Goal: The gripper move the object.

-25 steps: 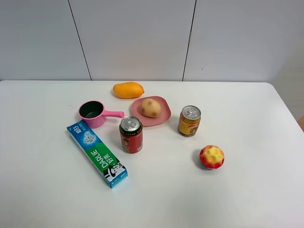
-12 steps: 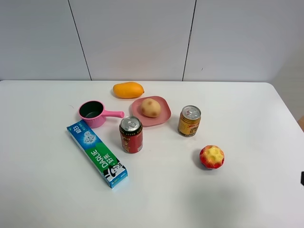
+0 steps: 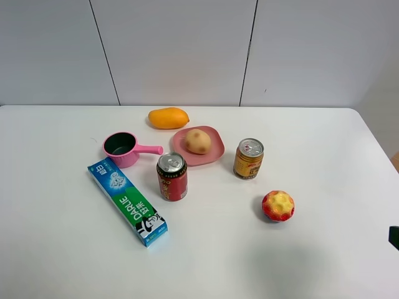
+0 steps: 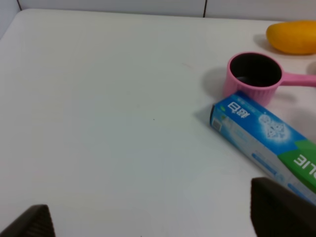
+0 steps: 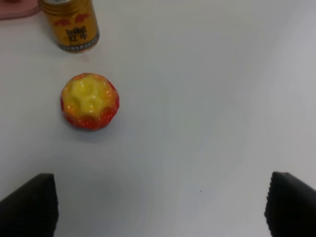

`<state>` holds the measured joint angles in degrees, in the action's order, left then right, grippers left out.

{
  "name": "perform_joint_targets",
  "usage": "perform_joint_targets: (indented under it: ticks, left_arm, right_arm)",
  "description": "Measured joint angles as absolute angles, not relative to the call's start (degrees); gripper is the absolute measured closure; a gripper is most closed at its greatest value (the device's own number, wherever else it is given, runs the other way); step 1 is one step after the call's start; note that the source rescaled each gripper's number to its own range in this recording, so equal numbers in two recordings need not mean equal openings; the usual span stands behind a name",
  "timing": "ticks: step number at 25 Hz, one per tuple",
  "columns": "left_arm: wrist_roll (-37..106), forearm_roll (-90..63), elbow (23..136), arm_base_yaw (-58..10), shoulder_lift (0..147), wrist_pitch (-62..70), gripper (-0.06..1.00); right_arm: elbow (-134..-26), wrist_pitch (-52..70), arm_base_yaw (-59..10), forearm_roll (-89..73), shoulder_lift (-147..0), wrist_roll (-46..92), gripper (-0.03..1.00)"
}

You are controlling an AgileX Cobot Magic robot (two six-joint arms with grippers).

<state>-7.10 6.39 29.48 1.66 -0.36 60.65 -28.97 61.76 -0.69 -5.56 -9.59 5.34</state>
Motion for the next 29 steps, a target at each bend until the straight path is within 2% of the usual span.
perform_joint_targets:
  ticks: [11,19,29]
  left_arm:
    - [-7.1,6.39,29.48,1.66,-0.36,60.65,-0.06]
    - [-7.1,6.39,29.48,1.66,-0.36,60.65,-0.06]
    - [-7.1,6.39,29.48,1.66,-0.36,60.65,-0.06]
  right_arm:
    - [-28.97,61.64,-0.08,-5.56,0.09,5.29,-0.01]
    - [-28.97,61.64,2.65,-5.61,0.16,5.29,-0.01]
    - [-28.97,61.64,2.79,-5.61,0.16,5.29,0.0]
